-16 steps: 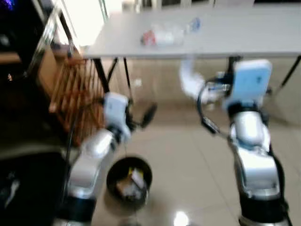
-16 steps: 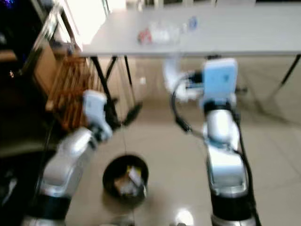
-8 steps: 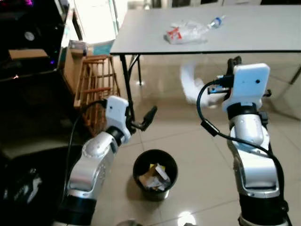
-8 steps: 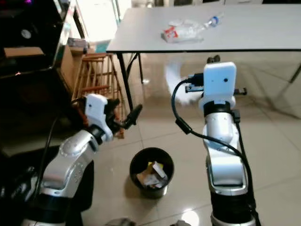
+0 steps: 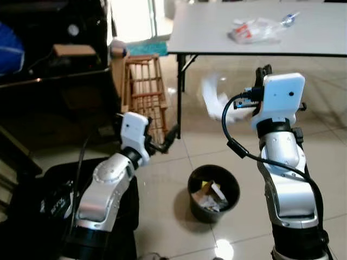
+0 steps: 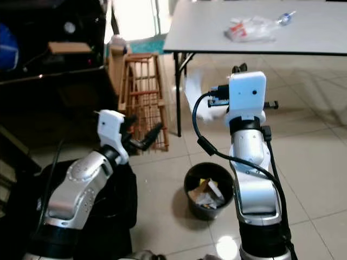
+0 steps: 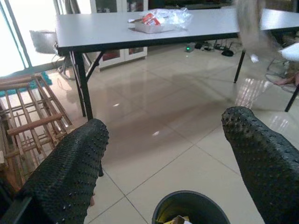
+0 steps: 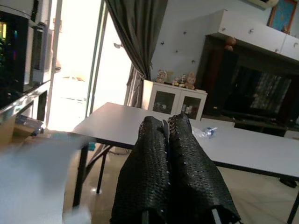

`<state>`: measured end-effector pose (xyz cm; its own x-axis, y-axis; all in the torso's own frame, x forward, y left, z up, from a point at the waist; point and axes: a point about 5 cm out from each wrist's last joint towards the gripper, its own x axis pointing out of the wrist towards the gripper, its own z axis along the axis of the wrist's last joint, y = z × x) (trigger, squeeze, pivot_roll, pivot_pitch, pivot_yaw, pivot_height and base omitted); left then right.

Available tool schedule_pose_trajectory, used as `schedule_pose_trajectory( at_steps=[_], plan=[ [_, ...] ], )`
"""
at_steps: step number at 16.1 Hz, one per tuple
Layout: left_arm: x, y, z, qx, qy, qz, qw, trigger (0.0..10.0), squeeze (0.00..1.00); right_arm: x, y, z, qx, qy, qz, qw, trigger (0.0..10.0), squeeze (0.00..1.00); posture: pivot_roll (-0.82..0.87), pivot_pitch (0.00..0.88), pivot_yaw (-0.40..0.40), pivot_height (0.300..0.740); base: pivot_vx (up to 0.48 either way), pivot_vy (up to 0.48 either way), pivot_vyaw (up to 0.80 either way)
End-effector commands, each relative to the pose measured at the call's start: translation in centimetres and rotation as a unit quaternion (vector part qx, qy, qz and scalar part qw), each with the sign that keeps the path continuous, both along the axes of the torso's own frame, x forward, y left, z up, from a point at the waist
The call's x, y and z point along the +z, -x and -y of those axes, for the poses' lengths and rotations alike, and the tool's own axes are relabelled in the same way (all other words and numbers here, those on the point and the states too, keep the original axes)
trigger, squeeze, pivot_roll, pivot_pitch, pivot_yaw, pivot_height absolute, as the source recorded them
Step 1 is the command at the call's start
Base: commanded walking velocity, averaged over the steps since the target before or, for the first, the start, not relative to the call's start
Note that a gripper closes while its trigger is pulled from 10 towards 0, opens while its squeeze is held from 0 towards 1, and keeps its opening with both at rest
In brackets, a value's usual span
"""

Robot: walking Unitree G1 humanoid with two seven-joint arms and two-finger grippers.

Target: Picking trash to rubbish bin

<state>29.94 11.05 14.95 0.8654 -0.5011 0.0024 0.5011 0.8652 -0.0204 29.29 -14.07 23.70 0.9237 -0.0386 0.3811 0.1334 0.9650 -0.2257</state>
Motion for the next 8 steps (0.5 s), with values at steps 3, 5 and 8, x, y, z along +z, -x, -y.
schedule_pose_trajectory(
  at_steps=[3,5,8],
  plan=[
    [0.24,0.18,-0.10,-0.009,-0.010,0.014,1.000,10.0,0.00,0.50,0.18,-0.15,0.002,-0.003,0.013,1.000,0.0,0.00,-0.01,0.090,0.049,0.740,0.000,-0.320,0.00],
    [0.14,0.21,0.04,-0.010,-0.010,0.013,1.000,10.0,0.00,0.50,0.17,-0.16,0.002,-0.003,0.012,1.000,0.0,0.00,-0.01,0.090,0.050,0.740,0.000,-0.480,0.00],
    [0.11,0.19,0.16,-0.011,-0.016,0.017,1.000,10.0,0.00,0.48,0.18,-0.14,0.003,-0.002,0.012,1.000,0.0,0.00,-0.01,0.091,0.048,0.740,0.000,-0.480,0.00]
  ],
)
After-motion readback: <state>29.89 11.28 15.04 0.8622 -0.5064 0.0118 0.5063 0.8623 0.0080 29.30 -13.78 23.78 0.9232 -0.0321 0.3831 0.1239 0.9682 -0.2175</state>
